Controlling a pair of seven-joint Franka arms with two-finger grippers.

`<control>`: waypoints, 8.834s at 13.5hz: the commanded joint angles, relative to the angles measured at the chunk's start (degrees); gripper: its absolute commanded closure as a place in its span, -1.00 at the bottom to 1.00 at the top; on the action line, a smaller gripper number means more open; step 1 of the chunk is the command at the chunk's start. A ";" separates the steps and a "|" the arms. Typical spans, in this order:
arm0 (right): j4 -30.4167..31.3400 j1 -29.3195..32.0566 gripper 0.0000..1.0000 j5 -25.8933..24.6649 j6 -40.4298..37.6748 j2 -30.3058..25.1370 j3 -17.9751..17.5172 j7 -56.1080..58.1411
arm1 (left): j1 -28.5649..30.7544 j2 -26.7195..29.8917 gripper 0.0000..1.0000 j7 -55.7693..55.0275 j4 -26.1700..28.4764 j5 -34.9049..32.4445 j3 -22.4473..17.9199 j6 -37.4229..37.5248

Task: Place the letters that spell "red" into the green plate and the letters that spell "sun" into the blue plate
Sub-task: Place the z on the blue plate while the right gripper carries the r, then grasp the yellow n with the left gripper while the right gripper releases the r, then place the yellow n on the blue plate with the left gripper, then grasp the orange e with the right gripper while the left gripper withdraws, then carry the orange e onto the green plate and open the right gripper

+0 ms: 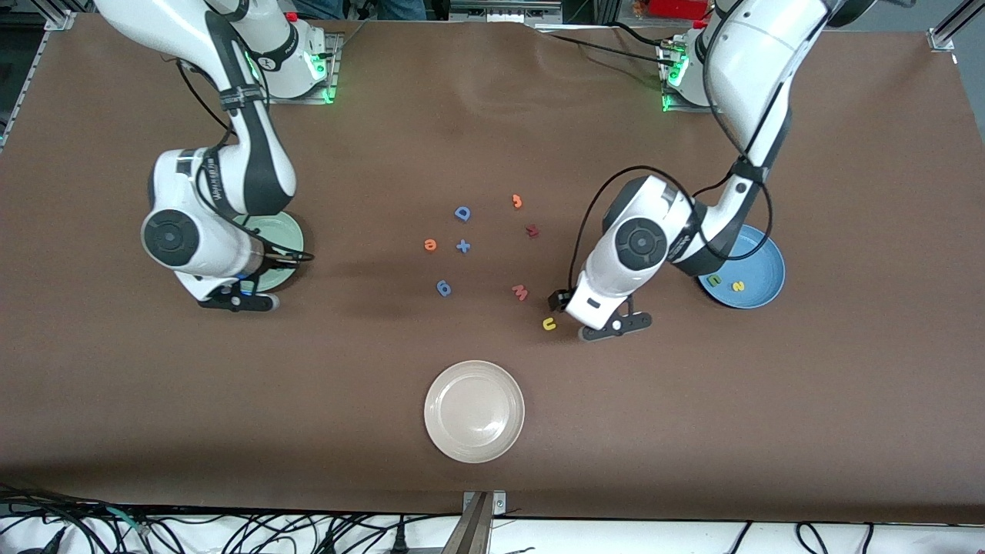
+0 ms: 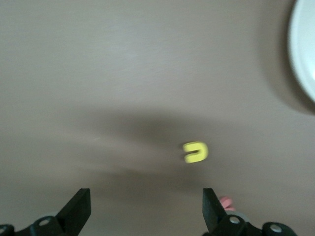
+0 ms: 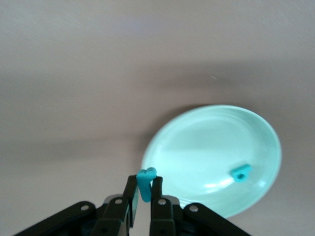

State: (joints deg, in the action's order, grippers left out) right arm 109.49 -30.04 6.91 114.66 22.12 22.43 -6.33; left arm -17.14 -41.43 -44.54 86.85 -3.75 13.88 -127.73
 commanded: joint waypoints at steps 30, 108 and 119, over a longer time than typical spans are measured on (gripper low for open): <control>9.26 1.83 -0.97 11.19 3.21 -6.65 -4.84 -26.32 | -6.68 -15.00 0.47 -13.55 -15.66 -10.22 -2.37 -0.42; 11.36 -8.10 0.89 16.89 5.13 5.48 10.97 -2.56 | 17.14 36.41 -1.00 41.90 2.71 2.96 -13.35 34.91; 8.82 -8.19 -0.97 16.99 1.64 1.45 11.93 -3.17 | 17.06 36.50 -1.00 41.82 2.71 2.96 -13.26 34.83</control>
State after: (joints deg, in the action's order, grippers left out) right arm 119.22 -37.84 22.80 119.38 27.67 33.32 -10.15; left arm -0.21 -4.88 -4.09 90.67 -1.40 0.75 -93.48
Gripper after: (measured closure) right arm 0.044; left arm 0.000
